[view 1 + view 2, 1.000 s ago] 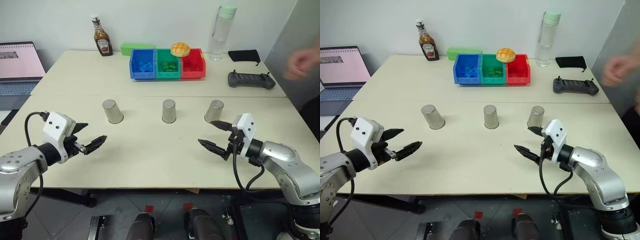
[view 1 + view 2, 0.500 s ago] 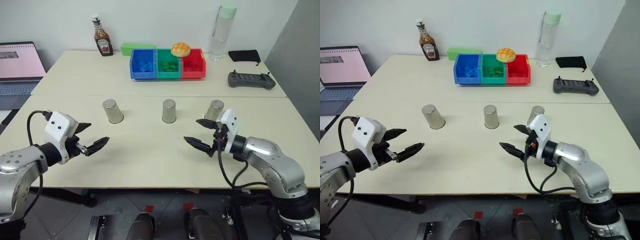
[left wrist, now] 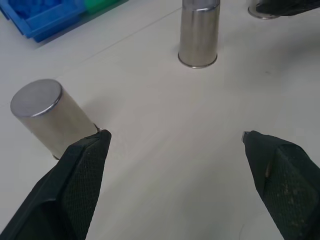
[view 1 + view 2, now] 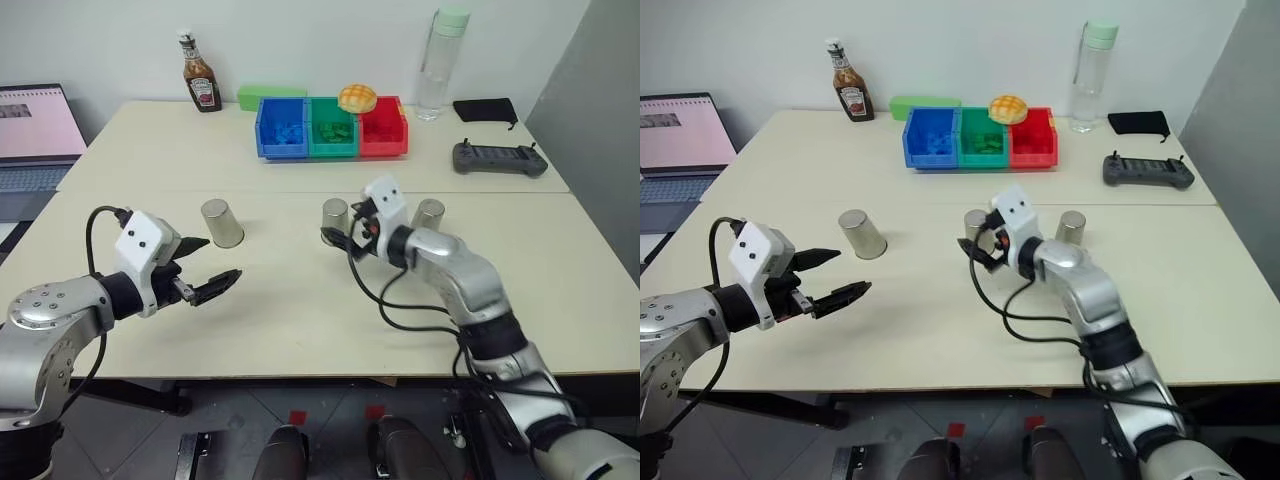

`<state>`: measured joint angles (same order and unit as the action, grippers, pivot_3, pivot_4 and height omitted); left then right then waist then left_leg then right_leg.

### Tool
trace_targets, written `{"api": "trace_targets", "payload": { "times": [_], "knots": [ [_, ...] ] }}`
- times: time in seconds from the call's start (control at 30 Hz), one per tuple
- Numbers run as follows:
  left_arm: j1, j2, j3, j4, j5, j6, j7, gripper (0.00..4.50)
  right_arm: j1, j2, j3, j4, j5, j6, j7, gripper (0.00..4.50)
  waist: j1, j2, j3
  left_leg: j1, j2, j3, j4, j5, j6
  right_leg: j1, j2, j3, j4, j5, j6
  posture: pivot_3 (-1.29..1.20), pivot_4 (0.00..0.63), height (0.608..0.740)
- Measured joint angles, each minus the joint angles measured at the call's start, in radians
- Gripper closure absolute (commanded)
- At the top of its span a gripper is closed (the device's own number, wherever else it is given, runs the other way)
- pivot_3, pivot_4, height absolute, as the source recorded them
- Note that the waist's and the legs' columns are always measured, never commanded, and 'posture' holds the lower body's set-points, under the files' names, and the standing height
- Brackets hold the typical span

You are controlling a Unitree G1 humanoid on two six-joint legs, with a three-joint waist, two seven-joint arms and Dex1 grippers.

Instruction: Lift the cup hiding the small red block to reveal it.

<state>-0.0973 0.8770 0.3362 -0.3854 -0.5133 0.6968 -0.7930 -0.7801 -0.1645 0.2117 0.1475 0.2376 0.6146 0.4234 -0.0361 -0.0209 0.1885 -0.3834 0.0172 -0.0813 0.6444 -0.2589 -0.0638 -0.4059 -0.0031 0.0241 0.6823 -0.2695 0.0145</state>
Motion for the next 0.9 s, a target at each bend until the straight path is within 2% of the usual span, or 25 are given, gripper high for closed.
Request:
{"api": "trace_targets", "payload": {
  "times": [0.17, 0.43, 0.53, 0.73, 0.9],
  "knots": [
    [-0.001, 0.000, -0.005, 0.001, 0.000, 0.000, -0.003, 0.03, -0.083, 0.059, -0.017, 0.235, -0.051, -0.091, -0.031, 0.00, 0.002, 0.000, 0.000, -0.001, 0.000, 0.000, 0.000, 0.000, 0.000, 0.000, 0.000, 0.000, 0.000, 0.000, 0.000, 0.00, 0.150, 0.740],
    [0.003, 0.000, -0.004, 0.001, 0.001, 0.000, 0.001, 0.03, -0.161, 0.105, -0.046, 0.469, -0.089, -0.208, -0.031, 0.00, -0.002, 0.000, 0.000, 0.000, 0.000, 0.000, -0.001, 0.000, 0.000, 0.000, 0.000, 0.000, 0.000, 0.000, 0.000, 0.00, 0.150, 0.740],
    [0.007, 0.000, -0.004, 0.000, 0.001, 0.000, 0.007, 0.00, -0.184, 0.114, -0.050, 0.540, -0.112, -0.263, -0.031, 0.45, -0.004, 0.000, 0.000, 0.000, 0.000, 0.000, -0.001, 0.000, 0.000, 0.000, 0.000, 0.000, 0.000, 0.000, 0.000, 0.00, 0.150, 0.740],
    [0.013, -0.001, -0.004, 0.000, -0.016, 0.001, -0.005, 0.00, -0.192, 0.138, -0.062, 0.619, -0.138, -0.333, -0.031, 1.87, -0.008, 0.000, 0.000, -0.001, 0.000, 0.000, -0.001, 0.000, 0.000, -0.001, 0.000, 0.000, 0.000, 0.000, 0.000, 0.00, 0.150, 0.740],
    [0.015, -0.008, -0.004, -0.004, -0.057, 0.014, -0.030, 0.00, -0.211, 0.147, -0.078, 0.631, -0.138, -0.360, -0.029, 1.90, -0.010, 0.001, 0.000, 0.000, 0.000, 0.000, -0.001, 0.000, 0.000, -0.001, 0.000, 0.000, 0.000, 0.000, 0.000, 0.00, 0.150, 0.740]
  ]
}}
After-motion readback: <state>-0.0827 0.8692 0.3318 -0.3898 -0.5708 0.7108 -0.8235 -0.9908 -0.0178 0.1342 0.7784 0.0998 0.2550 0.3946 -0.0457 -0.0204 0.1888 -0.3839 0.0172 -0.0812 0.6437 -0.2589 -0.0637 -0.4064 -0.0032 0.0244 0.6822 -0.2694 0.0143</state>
